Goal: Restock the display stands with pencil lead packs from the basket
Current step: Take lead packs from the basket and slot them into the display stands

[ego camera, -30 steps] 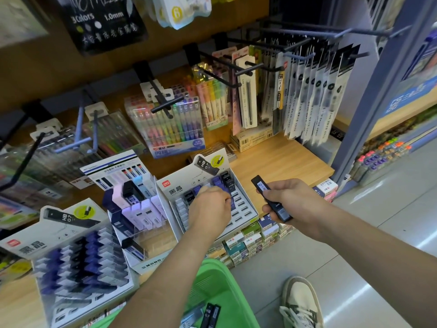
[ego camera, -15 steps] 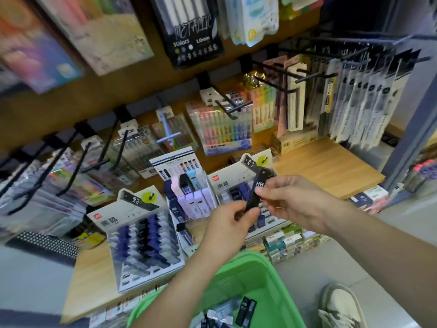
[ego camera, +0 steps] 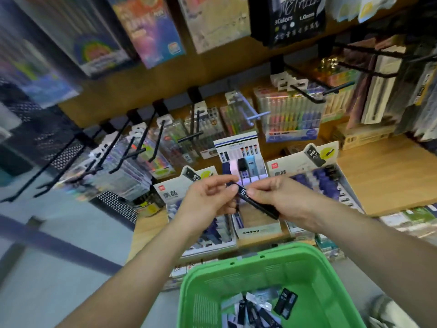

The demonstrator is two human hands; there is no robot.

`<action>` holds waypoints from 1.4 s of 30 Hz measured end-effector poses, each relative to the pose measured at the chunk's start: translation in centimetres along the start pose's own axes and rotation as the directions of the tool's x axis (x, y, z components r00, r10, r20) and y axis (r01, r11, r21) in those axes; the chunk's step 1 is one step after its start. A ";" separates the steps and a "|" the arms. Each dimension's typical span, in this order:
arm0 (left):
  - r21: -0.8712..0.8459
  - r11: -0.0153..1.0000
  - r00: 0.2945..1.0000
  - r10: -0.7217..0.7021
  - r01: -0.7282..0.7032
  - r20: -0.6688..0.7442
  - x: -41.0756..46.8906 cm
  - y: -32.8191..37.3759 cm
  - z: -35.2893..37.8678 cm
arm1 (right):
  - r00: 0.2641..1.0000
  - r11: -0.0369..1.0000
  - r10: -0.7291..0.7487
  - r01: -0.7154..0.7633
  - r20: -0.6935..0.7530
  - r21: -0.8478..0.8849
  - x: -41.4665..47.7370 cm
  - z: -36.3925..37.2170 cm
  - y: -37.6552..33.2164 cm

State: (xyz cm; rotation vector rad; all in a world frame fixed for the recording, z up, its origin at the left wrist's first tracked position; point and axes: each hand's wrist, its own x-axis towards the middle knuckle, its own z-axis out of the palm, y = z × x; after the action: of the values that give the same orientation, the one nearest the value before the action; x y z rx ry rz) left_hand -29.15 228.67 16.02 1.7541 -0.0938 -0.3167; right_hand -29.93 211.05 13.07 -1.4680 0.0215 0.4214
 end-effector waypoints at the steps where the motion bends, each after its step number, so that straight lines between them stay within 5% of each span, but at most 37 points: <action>1: -0.010 1.000 1.000 -0.013 0.013 -0.003 -0.2 -0.1 -0.8 | 1.000 0.999 -0.006 0.007 0.007 -0.040 0.4 0.7 0.0; 8: 0.342 0.939 0.956 0.060 0.044 -0.287 -1.1 -1.9 -10.0 | 0.996 0.934 -0.050 0.019 -0.077 -0.356 2.8 3.8 1.5; 12: 0.765 0.627 0.938 0.157 0.147 -0.308 -1.3 -4.1 -14.3 | 1.000 0.789 -0.013 0.011 0.002 -0.615 3.4 4.8 3.3; 15: 0.886 0.441 0.957 0.165 0.144 -0.237 -2.2 -5.5 -15.2 | 0.998 0.675 0.032 0.018 0.054 -0.738 3.9 5.6 4.2; 18: 0.893 0.435 0.985 0.070 0.113 -0.158 -2.3 -6.0 -15.0 | 0.994 0.573 0.021 0.077 0.109 -0.816 4.6 6.3 4.9; 22: 0.798 0.601 0.992 0.065 0.050 -0.111 -2.1 -6.2 -13.2 | 0.980 0.438 0.051 0.153 0.194 -0.886 5.2 7.2 6.0; 24: 0.843 0.537 0.989 0.142 -0.039 -0.045 -1.9 -7.0 -11.9 | 0.976 0.402 0.087 0.151 0.202 -0.903 5.3 7.6 6.5; 29: 0.922 0.340 0.969 0.216 -0.187 0.117 -0.9 -8.8 -10.1 | 0.978 0.393 0.071 0.154 0.197 -0.906 5.9 8.0 6.7; 33: 0.943 0.241 0.970 0.130 -0.231 0.205 -0.8 -10.0 -9.3 | 0.985 0.417 0.066 0.118 0.160 -0.901 6.0 7.6 6.6; 42: 0.932 0.313 0.982 0.104 -0.180 0.155 -0.6 -10.5 -8.9 | 0.998 0.548 0.034 0.027 0.054 -0.836 6.1 6.4 6.7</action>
State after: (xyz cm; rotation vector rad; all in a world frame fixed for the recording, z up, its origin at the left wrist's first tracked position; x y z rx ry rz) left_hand -28.56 239.47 7.43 2.9236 -0.6023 -0.1740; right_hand -27.74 219.12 5.81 -2.4238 -0.2736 0.5124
